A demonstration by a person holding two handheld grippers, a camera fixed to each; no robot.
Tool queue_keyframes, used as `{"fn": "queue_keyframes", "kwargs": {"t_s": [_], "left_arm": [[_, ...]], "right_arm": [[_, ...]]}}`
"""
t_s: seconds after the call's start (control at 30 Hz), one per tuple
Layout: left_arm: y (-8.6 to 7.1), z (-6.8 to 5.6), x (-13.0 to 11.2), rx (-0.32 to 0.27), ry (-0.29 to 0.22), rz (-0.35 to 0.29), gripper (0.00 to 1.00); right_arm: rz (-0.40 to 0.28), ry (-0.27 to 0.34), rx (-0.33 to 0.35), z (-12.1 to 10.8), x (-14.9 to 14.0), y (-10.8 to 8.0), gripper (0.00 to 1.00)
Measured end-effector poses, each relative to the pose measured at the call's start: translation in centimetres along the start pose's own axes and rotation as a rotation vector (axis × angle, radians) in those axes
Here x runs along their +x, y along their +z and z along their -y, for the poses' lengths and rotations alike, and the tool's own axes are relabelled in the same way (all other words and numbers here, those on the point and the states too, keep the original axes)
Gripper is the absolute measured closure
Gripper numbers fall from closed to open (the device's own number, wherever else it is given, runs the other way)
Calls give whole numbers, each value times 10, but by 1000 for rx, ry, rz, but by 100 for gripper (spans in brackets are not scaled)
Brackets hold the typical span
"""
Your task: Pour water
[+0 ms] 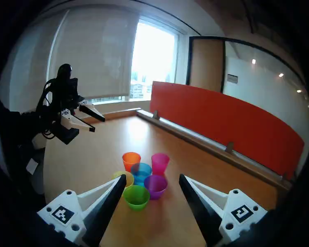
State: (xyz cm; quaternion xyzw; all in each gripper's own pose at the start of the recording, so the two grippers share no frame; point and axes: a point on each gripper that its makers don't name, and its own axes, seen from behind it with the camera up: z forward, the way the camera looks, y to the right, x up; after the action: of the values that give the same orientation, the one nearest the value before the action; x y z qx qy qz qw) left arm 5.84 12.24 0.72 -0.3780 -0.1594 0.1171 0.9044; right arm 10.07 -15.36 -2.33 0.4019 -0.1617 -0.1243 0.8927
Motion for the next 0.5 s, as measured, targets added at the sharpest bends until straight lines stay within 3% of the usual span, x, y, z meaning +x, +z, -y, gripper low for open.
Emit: {"fn": "queue_keyframes", "kwargs": {"t_s": [0.5], "left_arm": [[29, -13, -35, -56, 11, 78, 16]], "right_arm": [[61, -7, 31, 5, -34, 17, 0]]}}
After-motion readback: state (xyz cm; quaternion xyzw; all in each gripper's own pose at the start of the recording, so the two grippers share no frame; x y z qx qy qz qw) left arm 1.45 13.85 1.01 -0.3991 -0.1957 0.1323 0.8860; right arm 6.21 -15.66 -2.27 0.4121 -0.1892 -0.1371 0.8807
